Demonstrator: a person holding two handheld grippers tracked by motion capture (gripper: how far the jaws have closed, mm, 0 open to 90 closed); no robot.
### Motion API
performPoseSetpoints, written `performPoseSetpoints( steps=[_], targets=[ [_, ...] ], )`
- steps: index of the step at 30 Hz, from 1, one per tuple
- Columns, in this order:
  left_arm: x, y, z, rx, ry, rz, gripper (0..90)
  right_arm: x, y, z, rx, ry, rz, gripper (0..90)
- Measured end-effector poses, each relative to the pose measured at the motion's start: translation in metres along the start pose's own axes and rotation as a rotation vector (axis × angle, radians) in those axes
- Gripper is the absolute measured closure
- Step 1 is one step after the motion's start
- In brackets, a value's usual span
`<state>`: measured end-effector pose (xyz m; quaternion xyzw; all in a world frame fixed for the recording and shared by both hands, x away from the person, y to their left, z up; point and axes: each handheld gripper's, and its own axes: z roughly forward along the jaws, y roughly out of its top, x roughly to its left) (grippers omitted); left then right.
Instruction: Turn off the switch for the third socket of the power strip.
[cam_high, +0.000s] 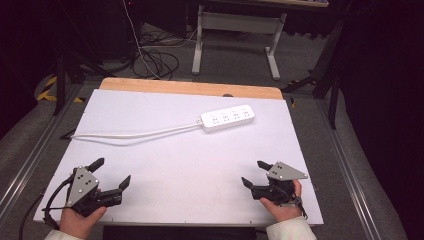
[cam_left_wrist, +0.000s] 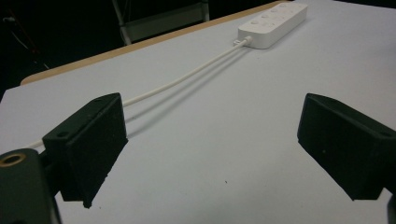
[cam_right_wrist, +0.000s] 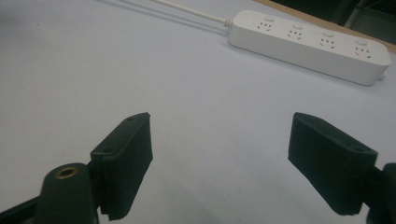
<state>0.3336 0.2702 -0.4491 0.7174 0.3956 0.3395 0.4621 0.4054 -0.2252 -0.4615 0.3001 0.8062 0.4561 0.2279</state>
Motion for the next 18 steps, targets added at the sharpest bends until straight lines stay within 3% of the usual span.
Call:
performPoseSetpoints(
  steps=[9,18],
  targets=[
    [-0.0004,-0.0013,0.001,0.003,0.002,0.01,8.8,-0.0011,0.0008,0.0012,-0.002,0.008,0.001,23.1],
    [0.0006,-0.0013,-0.0006,-0.003,0.019,0.02,8.8,0.0004,0.0039,0.0003,0.007,-0.017,-0.023,25.4]
  ],
)
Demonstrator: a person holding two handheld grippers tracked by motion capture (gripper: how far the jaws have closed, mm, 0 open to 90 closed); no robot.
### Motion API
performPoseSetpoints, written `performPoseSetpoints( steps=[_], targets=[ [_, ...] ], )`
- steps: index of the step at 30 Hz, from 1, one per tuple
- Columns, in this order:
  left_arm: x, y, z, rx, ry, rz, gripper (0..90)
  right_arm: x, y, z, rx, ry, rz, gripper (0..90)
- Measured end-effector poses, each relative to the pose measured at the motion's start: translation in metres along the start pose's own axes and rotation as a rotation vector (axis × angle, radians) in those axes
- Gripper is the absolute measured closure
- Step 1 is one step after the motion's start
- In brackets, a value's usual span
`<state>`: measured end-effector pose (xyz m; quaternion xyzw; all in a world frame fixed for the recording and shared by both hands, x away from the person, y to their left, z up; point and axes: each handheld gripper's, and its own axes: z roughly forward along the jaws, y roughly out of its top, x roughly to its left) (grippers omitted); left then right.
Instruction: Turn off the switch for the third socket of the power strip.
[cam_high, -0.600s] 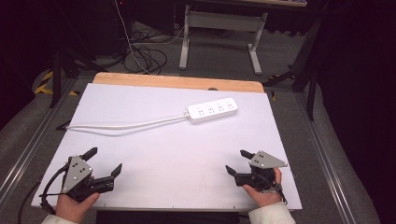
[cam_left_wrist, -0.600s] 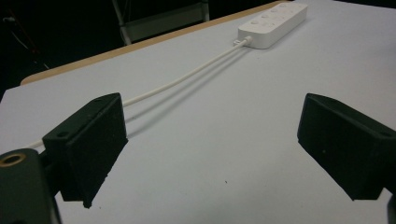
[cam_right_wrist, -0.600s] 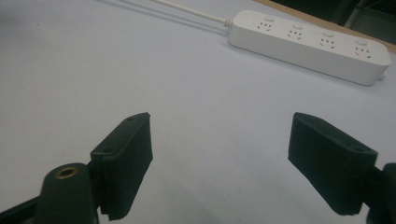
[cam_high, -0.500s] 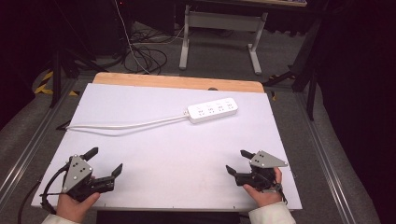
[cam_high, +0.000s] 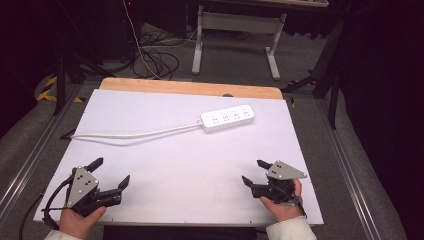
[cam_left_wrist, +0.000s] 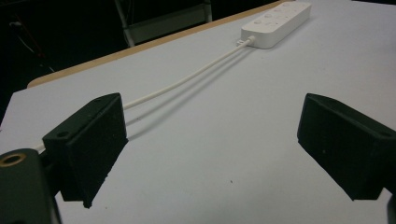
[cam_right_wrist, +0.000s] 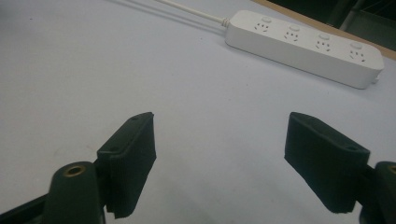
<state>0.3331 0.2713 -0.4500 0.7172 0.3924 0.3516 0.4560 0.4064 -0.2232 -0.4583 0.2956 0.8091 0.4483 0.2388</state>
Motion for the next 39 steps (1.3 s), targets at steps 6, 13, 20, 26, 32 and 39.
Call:
performPoseSetpoints(
  steps=[6,13,20,26,32,39],
  targets=[
    [-0.001,0.0,0.0,0.003,0.0,0.006,8.8,-0.001,0.004,-0.001,0.013,-0.013,0.001,25.6],
    [0.0,0.002,-0.002,0.022,-0.018,-0.014,10.6,-0.003,0.011,0.003,0.046,0.003,0.008,29.7],
    [-0.002,0.002,-0.001,0.019,0.0,0.008,10.5,-0.009,0.023,0.003,0.059,0.011,0.014,32.0],
    [-0.002,0.001,-0.001,0.019,0.005,0.007,10.5,-0.012,0.045,0.015,0.096,0.02,-0.014,40.7],
    [-0.002,0.001,-0.001,0.019,0.005,0.008,10.5,-0.02,0.063,0.023,0.094,0.029,0.001,47.2],
    [-0.002,0.001,-0.001,0.019,0.004,0.009,10.5,-0.029,0.084,0.033,0.097,0.021,-0.003,54.1]
  ],
)
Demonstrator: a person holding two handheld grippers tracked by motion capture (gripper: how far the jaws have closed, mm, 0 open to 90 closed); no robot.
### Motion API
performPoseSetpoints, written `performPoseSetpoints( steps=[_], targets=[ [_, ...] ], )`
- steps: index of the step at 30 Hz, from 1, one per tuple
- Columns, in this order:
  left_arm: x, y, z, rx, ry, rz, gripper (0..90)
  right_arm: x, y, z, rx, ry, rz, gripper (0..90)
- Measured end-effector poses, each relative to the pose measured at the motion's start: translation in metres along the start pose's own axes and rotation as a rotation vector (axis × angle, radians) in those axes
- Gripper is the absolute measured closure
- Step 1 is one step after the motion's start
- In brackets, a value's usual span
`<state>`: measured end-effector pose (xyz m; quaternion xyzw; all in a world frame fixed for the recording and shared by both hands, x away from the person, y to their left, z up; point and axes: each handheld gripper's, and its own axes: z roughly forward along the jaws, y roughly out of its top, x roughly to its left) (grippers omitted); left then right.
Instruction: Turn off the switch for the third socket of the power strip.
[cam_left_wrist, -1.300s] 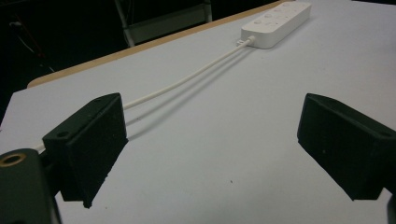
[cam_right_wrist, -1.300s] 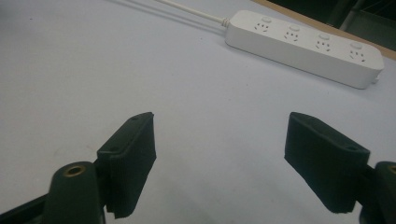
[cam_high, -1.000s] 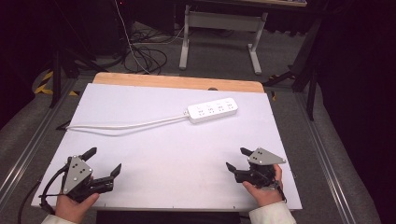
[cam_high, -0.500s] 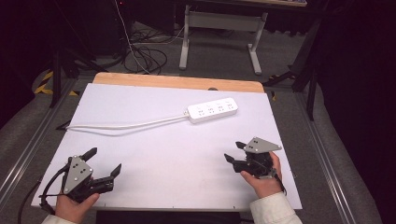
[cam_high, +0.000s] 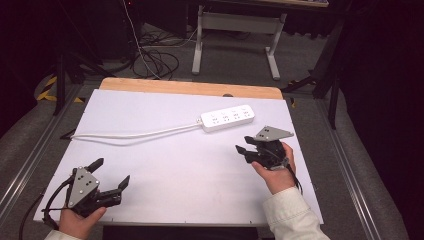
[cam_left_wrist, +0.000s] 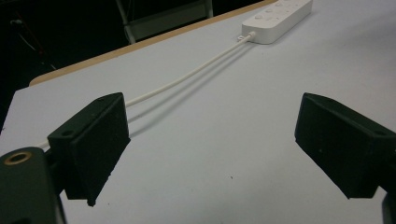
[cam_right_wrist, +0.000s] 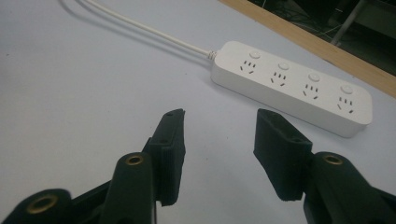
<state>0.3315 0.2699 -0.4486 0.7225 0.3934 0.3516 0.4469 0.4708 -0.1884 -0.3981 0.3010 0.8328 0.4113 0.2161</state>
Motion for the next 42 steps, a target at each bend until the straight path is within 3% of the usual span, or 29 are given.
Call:
performPoseSetpoints(
  steps=[11,24,32,35,37,42],
  targets=[
    [0.0,0.0,0.0,0.003,0.002,0.002,10.5,-0.01,0.021,0.005,0.001,-0.027,-0.021,56.8],
    [0.0,-0.001,-0.002,0.008,0.01,-0.003,10.5,-0.025,0.036,0.017,0.022,-0.025,-0.02,59.9],
    [0.0,-0.001,0.0,0.011,0.007,0.002,10.5,-0.035,0.044,0.024,0.037,-0.008,-0.007,71.9],
    [0.001,-0.001,-0.001,0.01,0.007,0.001,10.5,-0.041,0.042,0.029,0.054,0.016,0.003,86.0],
    [0.001,-0.001,-0.001,0.008,0.008,-0.003,10.5,-0.043,0.042,0.031,0.06,0.028,0.008,90.0],
    [0.0,-0.001,-0.001,0.01,0.005,-0.002,10.5,-0.046,0.044,0.039,0.045,0.041,0.007,90.0]
  ],
)
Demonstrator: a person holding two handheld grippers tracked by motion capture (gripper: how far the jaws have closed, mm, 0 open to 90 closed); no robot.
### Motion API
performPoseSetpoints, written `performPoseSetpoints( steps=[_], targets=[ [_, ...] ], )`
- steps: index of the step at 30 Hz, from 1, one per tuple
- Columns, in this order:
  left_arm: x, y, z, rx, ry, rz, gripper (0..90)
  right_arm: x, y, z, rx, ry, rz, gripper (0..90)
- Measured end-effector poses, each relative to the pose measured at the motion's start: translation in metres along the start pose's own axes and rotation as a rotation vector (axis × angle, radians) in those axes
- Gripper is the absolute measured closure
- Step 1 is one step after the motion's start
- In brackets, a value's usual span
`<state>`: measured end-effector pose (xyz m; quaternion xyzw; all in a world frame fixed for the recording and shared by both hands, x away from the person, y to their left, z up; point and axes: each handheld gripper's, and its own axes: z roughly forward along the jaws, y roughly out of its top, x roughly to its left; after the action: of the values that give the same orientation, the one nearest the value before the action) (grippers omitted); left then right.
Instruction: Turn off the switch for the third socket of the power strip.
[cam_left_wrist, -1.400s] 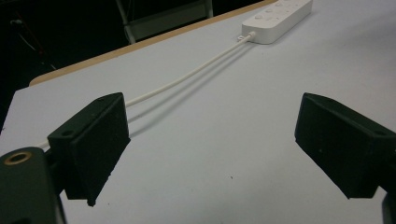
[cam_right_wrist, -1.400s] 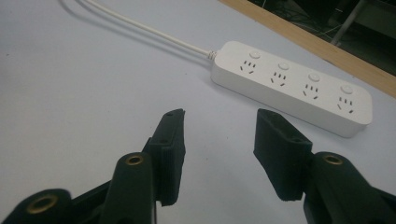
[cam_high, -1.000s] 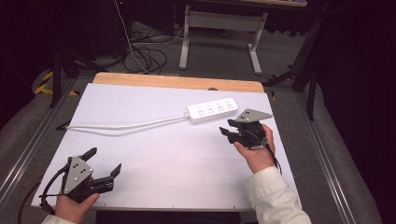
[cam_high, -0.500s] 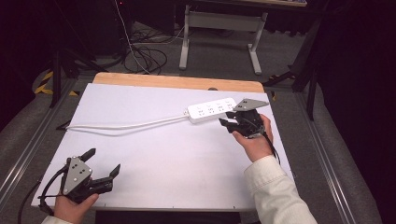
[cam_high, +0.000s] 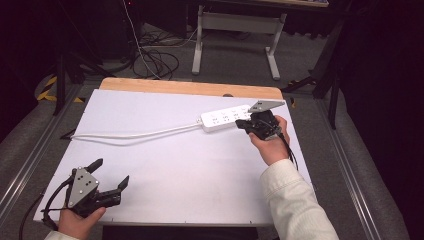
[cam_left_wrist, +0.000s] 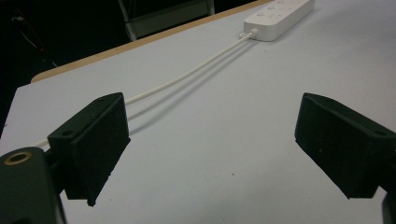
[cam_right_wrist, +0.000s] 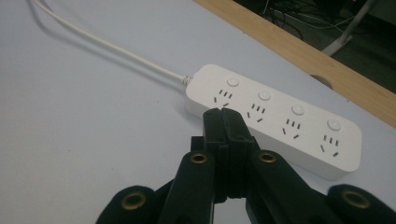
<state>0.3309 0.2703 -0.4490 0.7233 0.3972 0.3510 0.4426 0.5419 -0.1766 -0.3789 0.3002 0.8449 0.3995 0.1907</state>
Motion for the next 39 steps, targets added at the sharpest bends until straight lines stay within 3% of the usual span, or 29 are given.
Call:
performPoseSetpoints(
  steps=[5,12,29,39],
  targets=[
    [0.0,0.0,0.0,0.003,0.001,0.001,10.5,-0.006,0.008,0.009,-0.009,-0.008,0.03,90.0],
    [0.001,0.0,0.0,0.002,0.004,-0.002,10.5,-0.018,0.012,0.024,-0.072,-0.066,0.049,90.0],
    [0.003,-0.002,0.003,0.014,0.005,-0.017,10.4,-0.054,-0.002,0.071,-0.13,-0.129,0.165,90.0],
    [0.002,-0.003,0.006,0.02,0.012,-0.011,10.2,-0.061,-0.011,0.098,-0.154,-0.152,0.134,90.0]
  ],
)
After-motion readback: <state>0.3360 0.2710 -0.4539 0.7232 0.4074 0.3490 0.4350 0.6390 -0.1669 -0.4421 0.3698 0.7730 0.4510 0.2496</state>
